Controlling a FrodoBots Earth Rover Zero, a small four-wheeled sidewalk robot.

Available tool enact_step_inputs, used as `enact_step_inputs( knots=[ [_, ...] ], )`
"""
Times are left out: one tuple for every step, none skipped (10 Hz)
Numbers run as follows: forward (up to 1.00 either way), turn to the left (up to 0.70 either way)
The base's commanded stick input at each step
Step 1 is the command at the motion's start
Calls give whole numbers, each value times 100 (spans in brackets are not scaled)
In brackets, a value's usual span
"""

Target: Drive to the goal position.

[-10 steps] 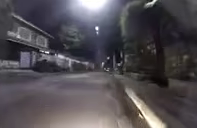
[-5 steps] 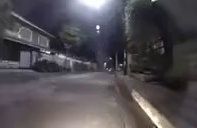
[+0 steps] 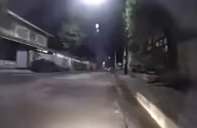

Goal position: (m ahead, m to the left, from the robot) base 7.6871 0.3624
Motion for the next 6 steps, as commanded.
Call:
enact_step_inputs(
  knots=[
    [70,0],
    [70,0],
    [70,0],
    [70,0],
    [70,0],
    [70,0]
  ],
)
